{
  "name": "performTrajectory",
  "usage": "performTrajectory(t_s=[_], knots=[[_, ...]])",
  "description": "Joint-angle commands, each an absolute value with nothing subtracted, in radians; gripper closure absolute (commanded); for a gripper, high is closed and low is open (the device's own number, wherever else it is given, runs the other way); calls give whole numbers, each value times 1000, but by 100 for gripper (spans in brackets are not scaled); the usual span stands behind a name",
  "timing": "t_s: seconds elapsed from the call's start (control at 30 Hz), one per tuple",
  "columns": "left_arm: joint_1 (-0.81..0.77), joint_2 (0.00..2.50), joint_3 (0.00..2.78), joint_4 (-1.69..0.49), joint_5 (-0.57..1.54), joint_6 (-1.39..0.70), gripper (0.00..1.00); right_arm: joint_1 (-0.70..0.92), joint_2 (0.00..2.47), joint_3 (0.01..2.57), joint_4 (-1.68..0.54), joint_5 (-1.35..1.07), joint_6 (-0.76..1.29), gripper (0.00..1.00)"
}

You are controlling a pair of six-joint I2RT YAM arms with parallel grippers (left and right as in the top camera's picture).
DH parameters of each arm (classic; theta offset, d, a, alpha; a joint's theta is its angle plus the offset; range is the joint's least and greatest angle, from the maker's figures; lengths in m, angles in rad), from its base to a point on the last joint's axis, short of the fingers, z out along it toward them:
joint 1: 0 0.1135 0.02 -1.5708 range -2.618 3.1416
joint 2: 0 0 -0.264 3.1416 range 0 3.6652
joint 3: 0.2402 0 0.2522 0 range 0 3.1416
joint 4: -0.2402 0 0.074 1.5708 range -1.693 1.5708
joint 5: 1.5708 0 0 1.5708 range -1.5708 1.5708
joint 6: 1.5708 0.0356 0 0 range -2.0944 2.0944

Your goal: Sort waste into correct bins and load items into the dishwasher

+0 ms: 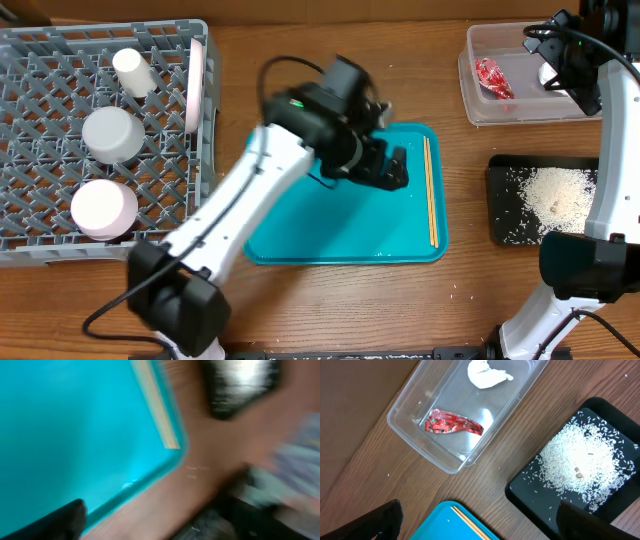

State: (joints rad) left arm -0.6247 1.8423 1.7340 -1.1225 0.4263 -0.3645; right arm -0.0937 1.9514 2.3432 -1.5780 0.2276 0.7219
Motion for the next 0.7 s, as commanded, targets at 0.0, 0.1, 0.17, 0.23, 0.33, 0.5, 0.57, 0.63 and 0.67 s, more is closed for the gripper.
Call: performTrajectory(t_s=[0.0, 0.1, 0.17, 0.23, 0.33, 0.5, 0.57, 0.63, 0.67], knots=[[-692, 1864, 1730, -1164, -35, -609, 13, -91, 1943, 2357, -1573, 239, 723, 0], [-676, 1862, 1797, -1274, -126, -660, 21, -91, 1943, 2357, -1573, 239, 723, 0], [-634, 1862, 1850, -1359, -165, -685, 23, -91, 1943, 2357, -1573, 239, 723, 0], [-578, 1862, 1899, -1437, -178, -688, 23, -91, 1943, 2357, -1573, 238, 723, 0], [-476, 1862, 1946, -1518, -187, -685, 21, -91, 1943, 2357, -1572, 237, 728, 0], [-310, 1862, 1949, -1570, -183, -624, 15, -91, 1943, 2357, -1505, 200, 760, 0], [-251, 1862, 1949, -1595, -175, -624, 16, -91, 1942, 2357, -1513, 170, 760, 0], [-203, 1862, 1949, -1605, -133, -608, 19, -91, 1943, 2357, -1514, 59, 754, 0], [-178, 1862, 1949, -1604, -96, -584, 20, -89, 1944, 2354, -1522, -11, 726, 0]])
